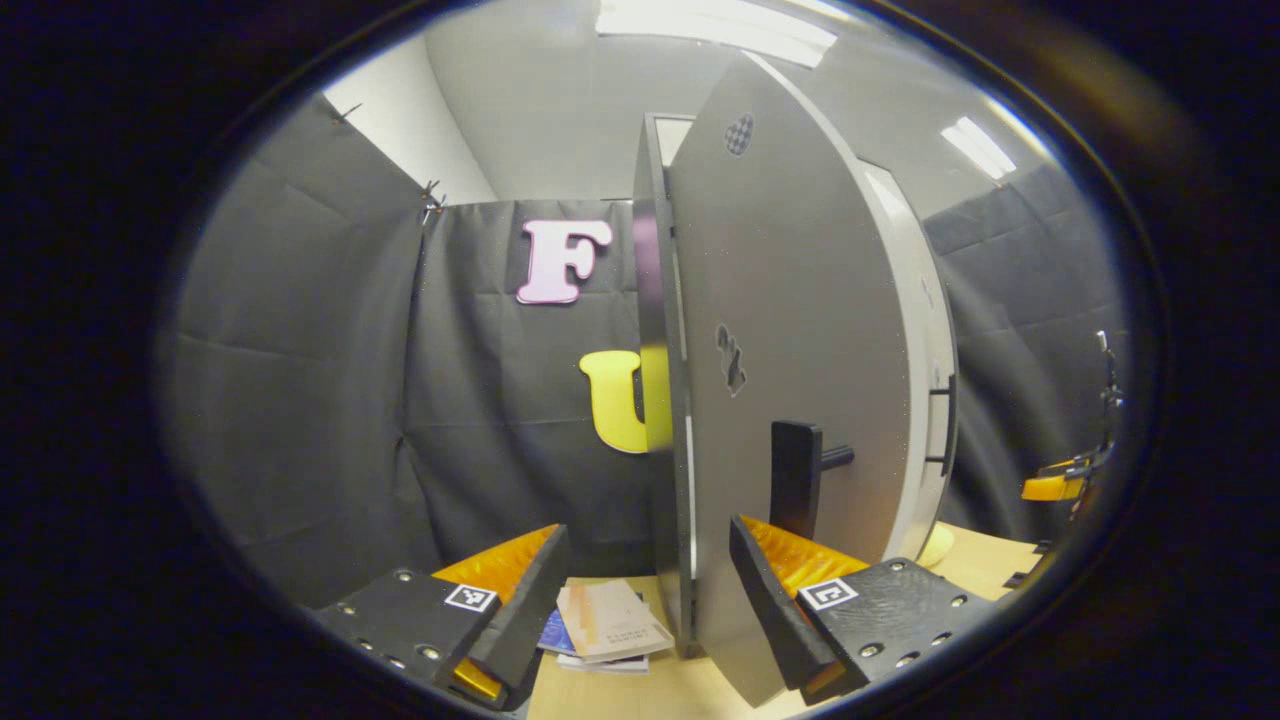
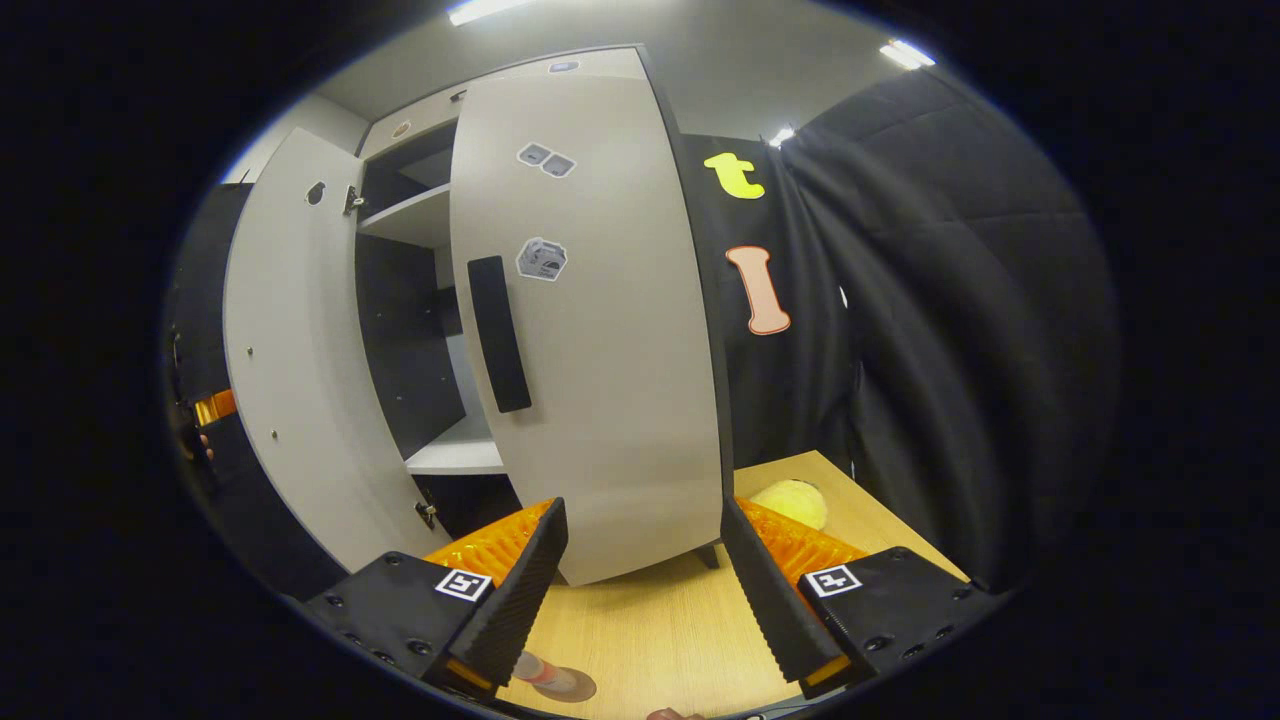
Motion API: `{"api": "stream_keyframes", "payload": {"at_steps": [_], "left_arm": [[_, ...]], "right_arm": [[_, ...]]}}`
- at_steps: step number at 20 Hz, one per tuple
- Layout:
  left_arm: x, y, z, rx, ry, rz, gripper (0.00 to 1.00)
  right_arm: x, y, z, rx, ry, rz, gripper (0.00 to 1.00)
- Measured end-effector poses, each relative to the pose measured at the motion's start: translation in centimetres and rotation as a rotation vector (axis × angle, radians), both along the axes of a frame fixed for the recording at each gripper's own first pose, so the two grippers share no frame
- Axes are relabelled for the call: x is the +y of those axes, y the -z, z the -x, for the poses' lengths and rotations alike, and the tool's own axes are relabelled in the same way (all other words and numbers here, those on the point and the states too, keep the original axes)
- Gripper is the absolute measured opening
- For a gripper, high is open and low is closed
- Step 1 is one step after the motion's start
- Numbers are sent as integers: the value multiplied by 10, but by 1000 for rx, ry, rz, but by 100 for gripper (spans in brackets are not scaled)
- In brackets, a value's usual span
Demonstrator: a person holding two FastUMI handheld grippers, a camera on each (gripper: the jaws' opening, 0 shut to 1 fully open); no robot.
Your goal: Grasp the bottle in the cabinet with the left hand and place it on the coaster, then close the right door with the right hand and the left door with the left hand.
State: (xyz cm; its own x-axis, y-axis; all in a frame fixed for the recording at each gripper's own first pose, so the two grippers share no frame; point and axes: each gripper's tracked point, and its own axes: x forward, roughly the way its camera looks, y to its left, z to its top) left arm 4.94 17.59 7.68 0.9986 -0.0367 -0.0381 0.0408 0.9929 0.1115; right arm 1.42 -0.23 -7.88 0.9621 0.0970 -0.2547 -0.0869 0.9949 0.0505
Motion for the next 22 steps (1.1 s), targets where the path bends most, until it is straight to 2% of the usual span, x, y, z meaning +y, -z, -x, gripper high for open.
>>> {"api": "stream_keyframes", "payload": {"at_steps": [1, 2, 5, 6, 7, 8, 10, 11, 12, 15, 16, 17, 22], "left_arm": [[-6, 0, -1, 3, 7, 1, 93], [-13, 0, -3, 5, 12, 0, 99], [-30, -1, -4, 4, -5, -12, 99], [-35, -2, -4, 4, -18, -13, 93], [-42, 0, -4, 4, -31, -14, 93], [-47, 1, -4, 4, -42, -14, 99], [-59, 4, -2, 8, -68, -14, 99], [-66, 3, -4, 10, -81, -17, 99], [-73, 2, -6, 9, -93, -23, 99], [-105, 5, -16, 17, -107, -46, 99], [-117, 5, -22, 22, -111, -48, 99], [-129, 8, -27, 32, -114, -44, 99], [-187, 15, -26, 37, -150, -27, 100]], "right_arm": [[-1, 0, 0, 3, -3, -1, 98], [-3, 1, -2, 4, -6, -2, 98], [-10, -2, -7, -2, -16, -9, 98], [-14, -3, -8, -5, -18, -8, 98], [-20, -5, -10, -7, -19, -4, 98], [-26, -5, -14, -7, -22, -1, 98], [-36, -7, -20, 0, -34, -1, 98], [-41, -9, -24, 3, -42, -4, 92], [-46, -10, -28, 5, -51, -7, 98], [-62, -17, -40, 2, -74, -11, 98], [-67, -18, -43, 0, -80, -11, 92], [-72, -20, -46, -2, -85, -13, 98], [-102, -16, -52, 7, -109, 13, 98]]}}
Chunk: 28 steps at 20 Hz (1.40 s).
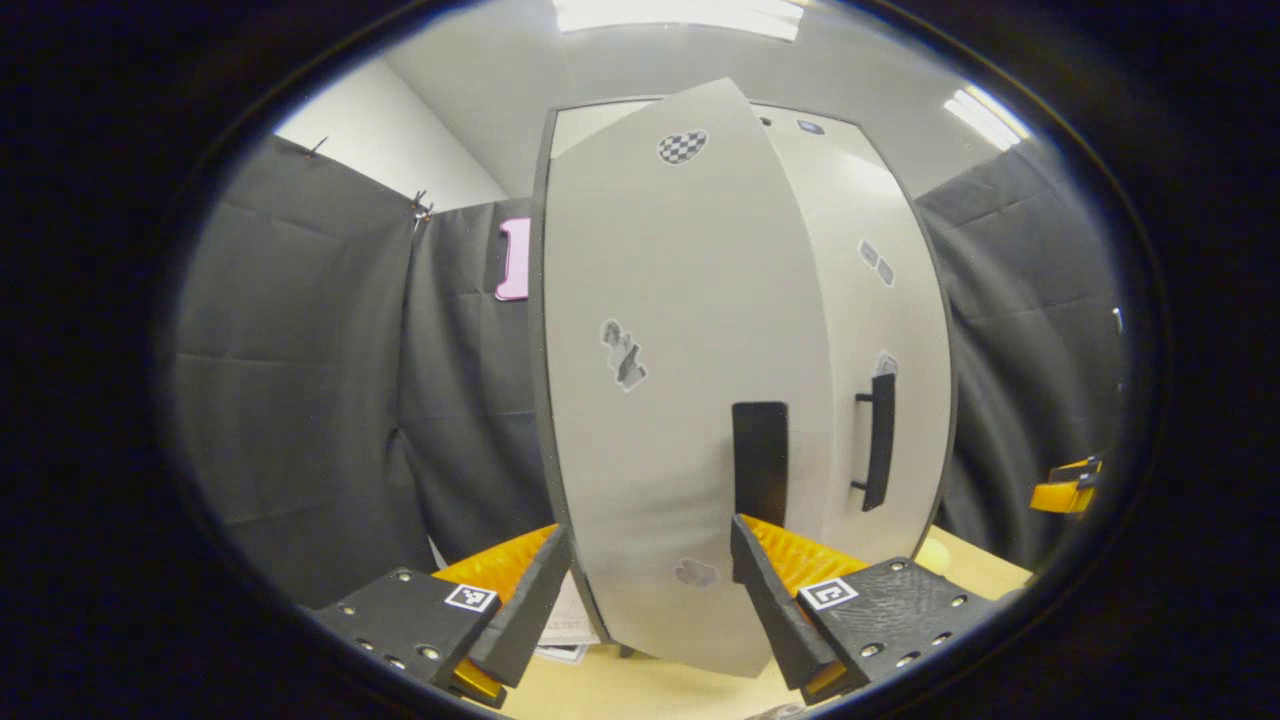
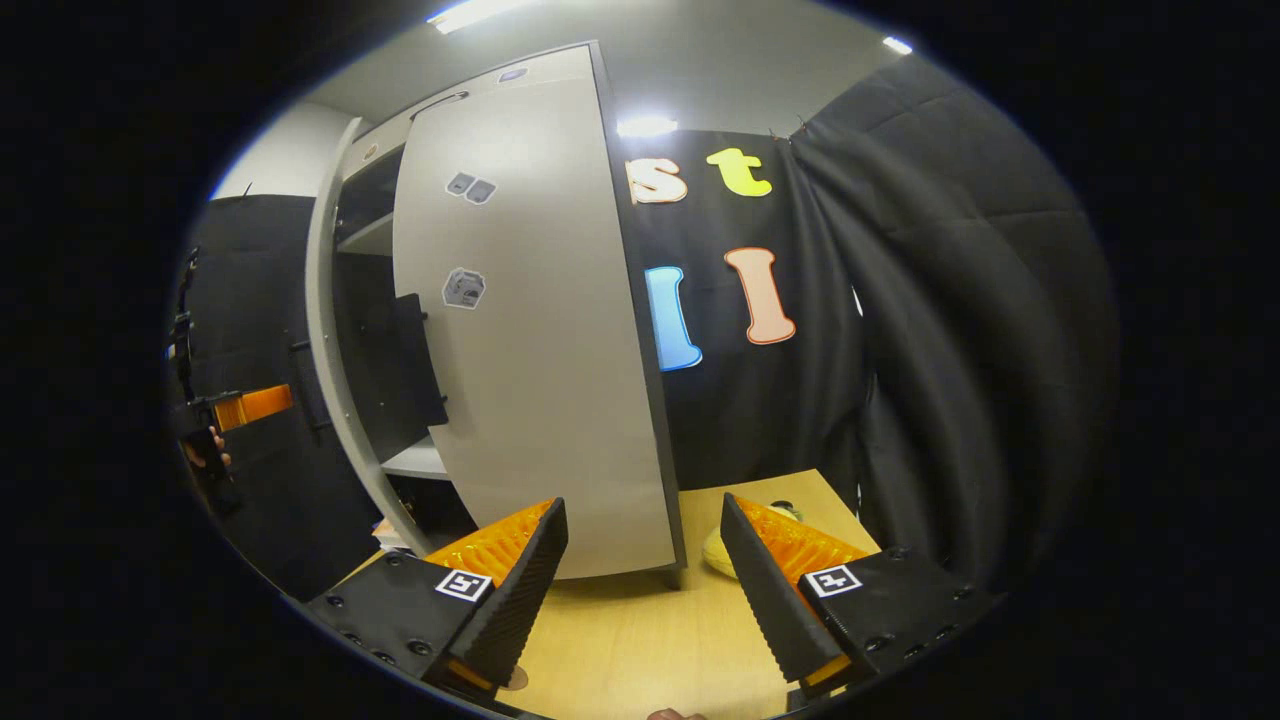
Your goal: Grasp the bottle in the cabinet with the left hand and place it on the coaster, then close the right door with the right hand and the left door with the left hand.
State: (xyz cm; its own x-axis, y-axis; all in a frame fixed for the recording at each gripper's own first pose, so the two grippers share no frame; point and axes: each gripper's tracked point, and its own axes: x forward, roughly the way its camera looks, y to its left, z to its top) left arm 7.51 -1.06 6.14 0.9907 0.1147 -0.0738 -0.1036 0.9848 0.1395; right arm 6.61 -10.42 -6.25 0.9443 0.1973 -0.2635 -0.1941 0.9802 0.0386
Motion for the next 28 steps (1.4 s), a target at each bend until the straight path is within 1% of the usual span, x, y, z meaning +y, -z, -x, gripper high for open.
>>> {"api": "stream_keyframes", "payload": {"at_steps": [3, 7, 8, 11, 14, 15, 16, 17, 18, 20, 21, 24, 28], "left_arm": [[-18, 7, 21, 10, -38, 28, 99], [-38, 12, 59, -3, -73, 83, 99], [-41, 11, 69, -10, -81, 89, 99], [-40, 14, 99, -27, -119, 122, 99], [-32, 16, 122, -51, -150, 159, 99], [-31, 17, 126, -55, -148, 163, 93], [-30, 15, 127, -58, -145, 166, 94], [-30, 12, 129, -68, -138, 170, 99], [-29, 7, 130, -90, -129, 178, 99], [-31, -8, 138, -143, -90, 195, 100], [-31, -15, 139, -160, -71, 188, 100], [-11, -27, 136, -171, -70, 131, 99], [13, -41, 134, -196, -65, 132, 99]], "right_arm": [[-10, 3, -5, -11, -34, 40, 98], [-12, 14, -9, -11, -100, 120, 98], [-18, 12, -4, -12, -113, 126, 98], [-14, 19, -2, -2, -143, 129, 98], [-5, 17, 0, -12, -147, 127, 98], [-1, 13, 1, -24, -153, 114, 98], [5, 9, 2, -30, -163, 96, 98], [12, 5, 2, -36, -176, 75, 98], [16, -1, 2, -42, -180, 59, 98], [20, -16, 1, -82, -162, 45, 98], [22, -24, -1, -105, -141, 45, 98], [29, -39, -3, -129, -72, 36, 98], [32, -59, 1, -163, 17, 36, 98]]}}
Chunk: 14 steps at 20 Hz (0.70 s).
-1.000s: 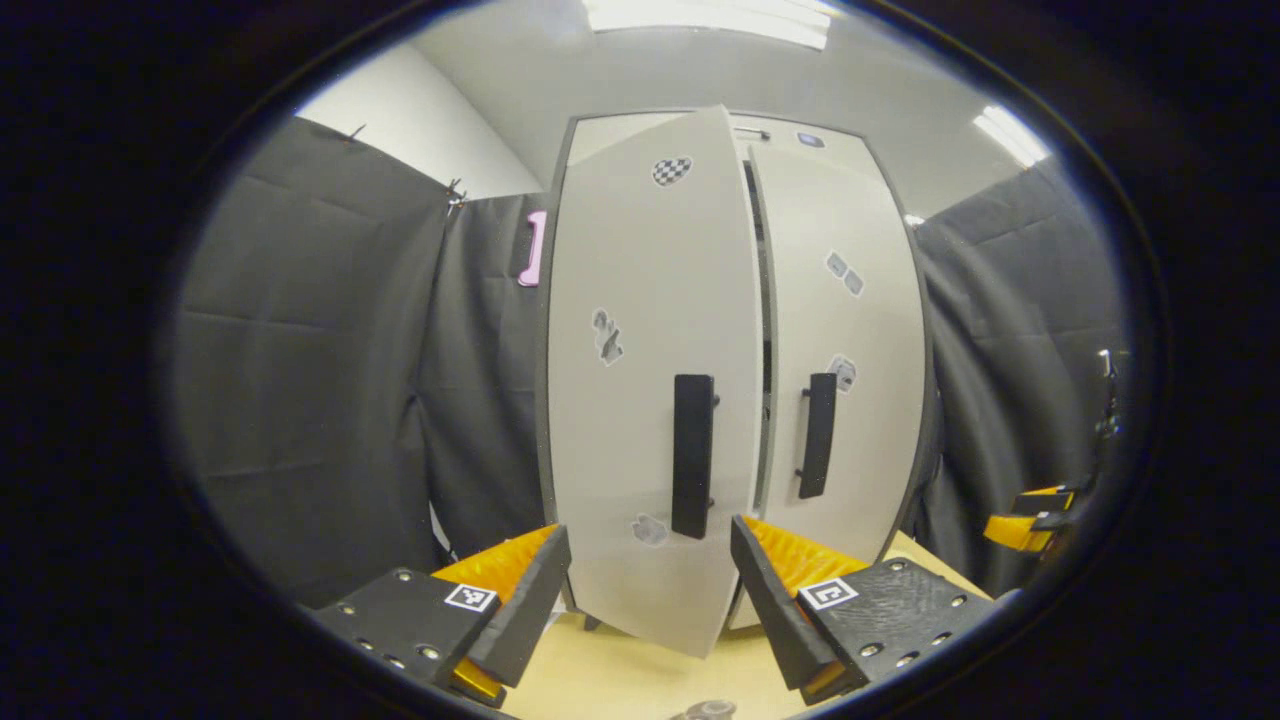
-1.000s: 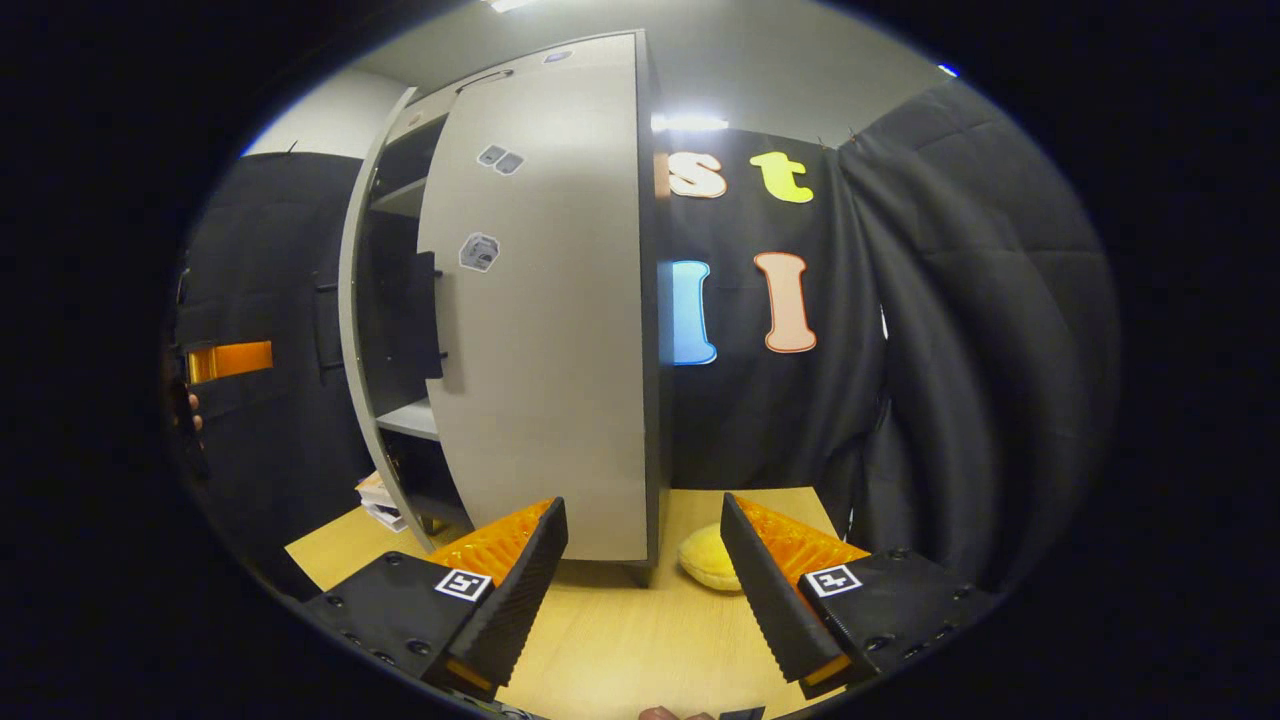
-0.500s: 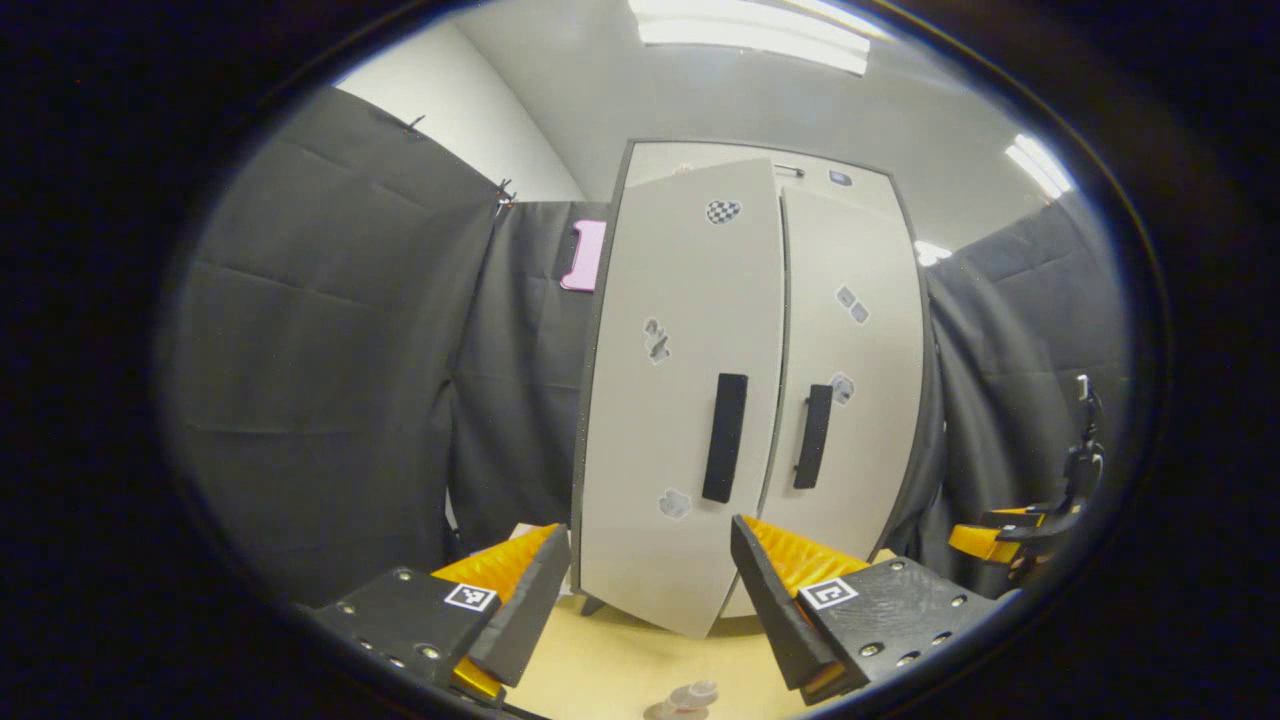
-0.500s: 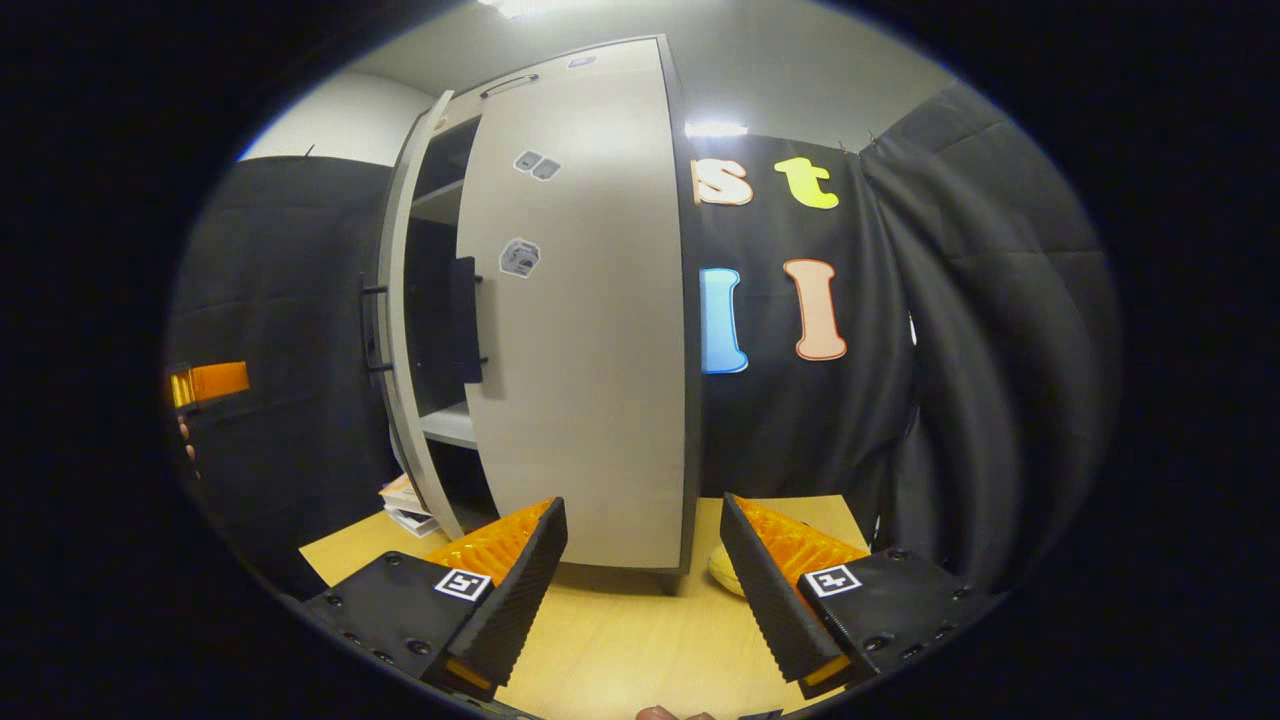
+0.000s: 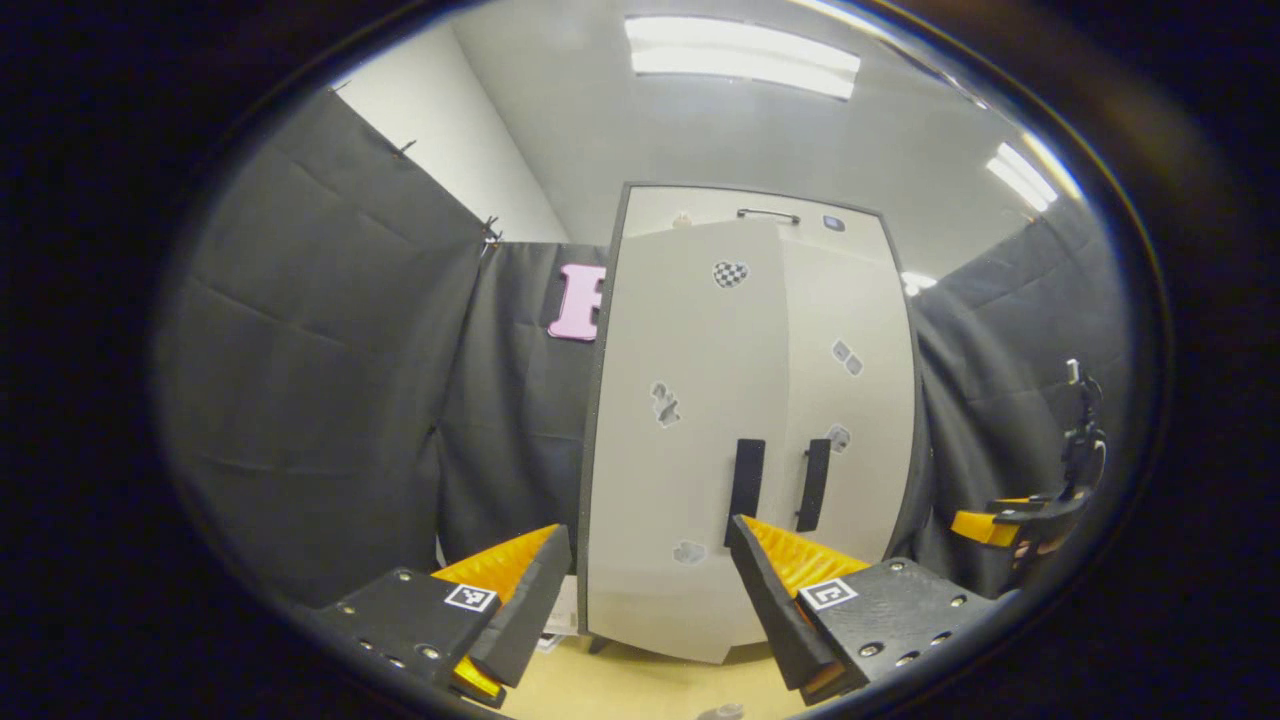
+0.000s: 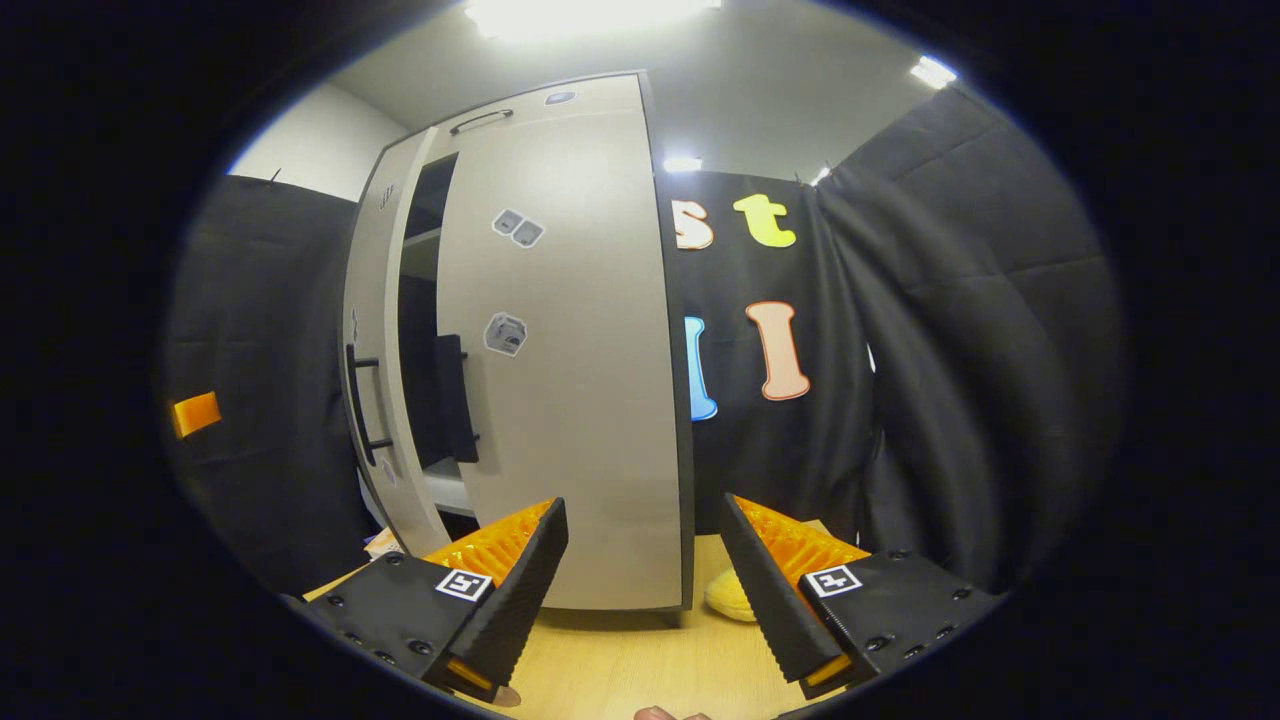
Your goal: Grasp the bottle in the cabinet with the left hand and place it on the coaster, then close the right door with the right hand and the left door with the left hand.
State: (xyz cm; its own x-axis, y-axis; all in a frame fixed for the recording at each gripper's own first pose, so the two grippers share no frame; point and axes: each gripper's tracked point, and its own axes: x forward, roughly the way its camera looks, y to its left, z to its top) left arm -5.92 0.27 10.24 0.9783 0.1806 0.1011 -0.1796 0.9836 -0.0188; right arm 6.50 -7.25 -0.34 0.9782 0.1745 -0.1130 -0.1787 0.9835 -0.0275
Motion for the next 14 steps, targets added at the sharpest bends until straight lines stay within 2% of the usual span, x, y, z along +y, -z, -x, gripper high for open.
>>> {"api": "stream_keyframes", "payload": {"at_steps": [3, 7, 8, 10, 14], "left_arm": [[14, -3, 3, 2, 7, -15, 99], [39, -1, 4, 48, -24, -61, 99], [42, 0, 4, 59, -18, -58, 93], [43, 1, 2, 69, 5, -53, 99], [50, 9, 3, 72, 42, -42, 99]], "right_arm": [[2, -7, 6, -15, 41, 10, 98], [15, -4, 24, 3, 48, 26, 98], [18, -4, 29, 2, 54, 36, 98], [26, -7, 41, -11, 64, 48, 98], [34, -16, 57, -41, 86, 85, 98]]}}
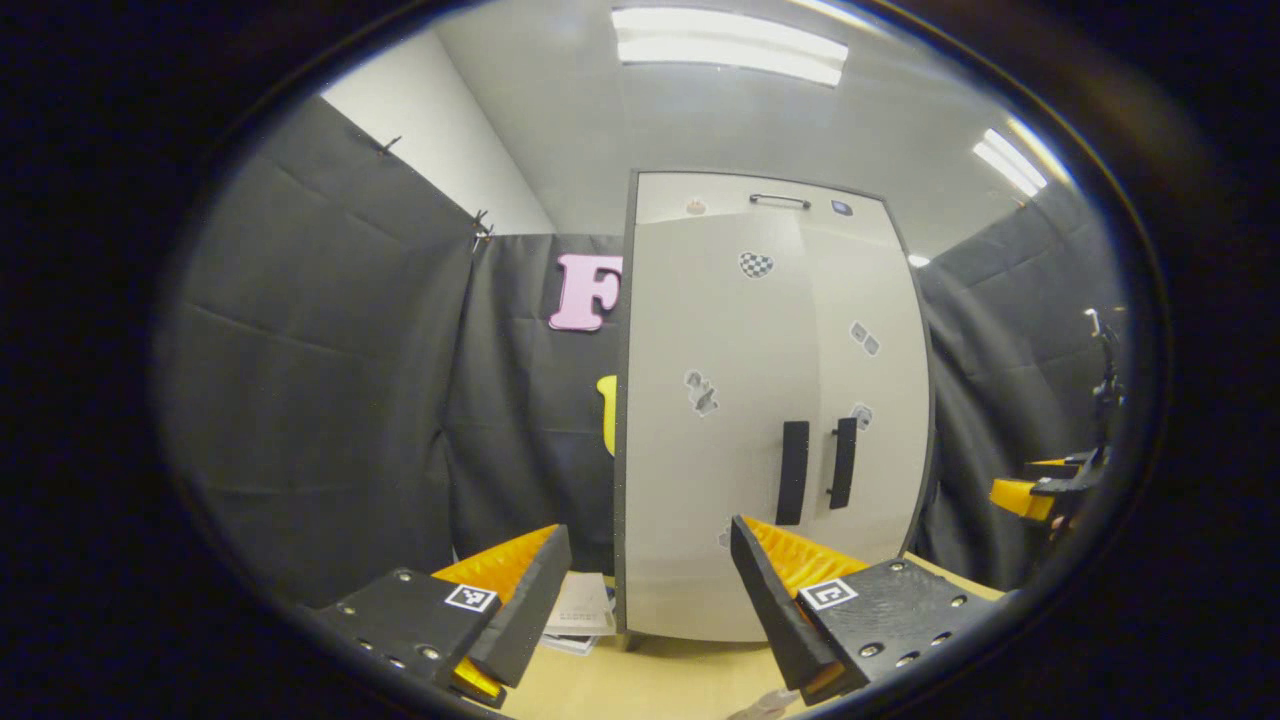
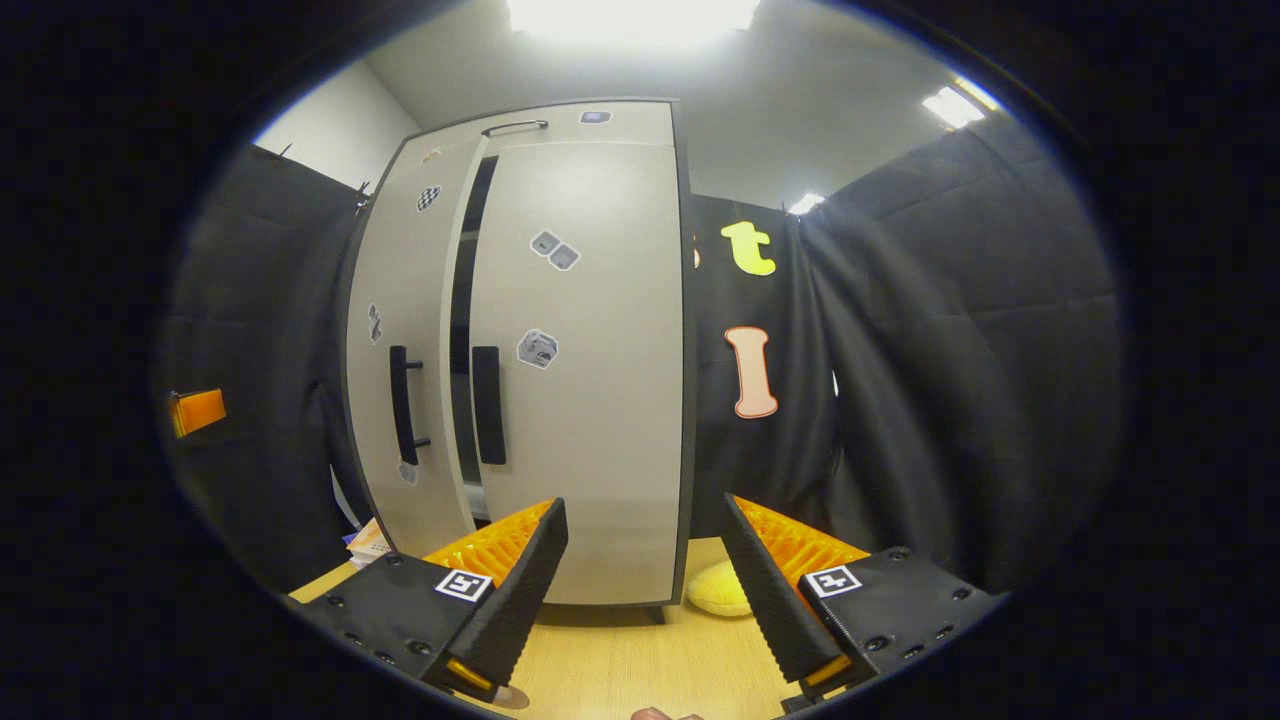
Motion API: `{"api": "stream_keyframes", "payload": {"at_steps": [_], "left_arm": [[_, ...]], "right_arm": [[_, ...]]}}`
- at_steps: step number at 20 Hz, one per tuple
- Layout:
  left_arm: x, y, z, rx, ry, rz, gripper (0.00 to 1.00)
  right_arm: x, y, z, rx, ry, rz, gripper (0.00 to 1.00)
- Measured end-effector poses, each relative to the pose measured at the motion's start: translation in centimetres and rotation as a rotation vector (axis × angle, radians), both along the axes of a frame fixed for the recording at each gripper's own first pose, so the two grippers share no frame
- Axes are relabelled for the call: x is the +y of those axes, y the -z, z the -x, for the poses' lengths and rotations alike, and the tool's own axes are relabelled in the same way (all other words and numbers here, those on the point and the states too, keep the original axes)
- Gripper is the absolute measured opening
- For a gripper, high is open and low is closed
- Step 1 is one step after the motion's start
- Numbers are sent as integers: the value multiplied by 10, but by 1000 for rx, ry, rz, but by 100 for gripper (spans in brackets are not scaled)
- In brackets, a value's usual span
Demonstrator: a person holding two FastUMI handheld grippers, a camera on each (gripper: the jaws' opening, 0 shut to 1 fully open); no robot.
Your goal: Grasp the bottle in the cabinet with the left hand and place it on the coaster, then close the right door with the right hand and the left door with the left hand.
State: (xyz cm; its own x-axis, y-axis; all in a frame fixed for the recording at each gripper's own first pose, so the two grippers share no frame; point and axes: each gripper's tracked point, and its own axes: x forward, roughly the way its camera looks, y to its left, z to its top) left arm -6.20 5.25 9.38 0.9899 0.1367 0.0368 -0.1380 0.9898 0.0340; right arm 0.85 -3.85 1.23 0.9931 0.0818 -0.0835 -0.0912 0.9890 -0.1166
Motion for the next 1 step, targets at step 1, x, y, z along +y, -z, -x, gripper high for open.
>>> {"api": "stream_keyframes", "payload": {"at_steps": [1], "left_arm": [[3, 5, 0, 4, 9, 8, 99]], "right_arm": [[1, -3, 3, -13, 0, 2, 98]]}}
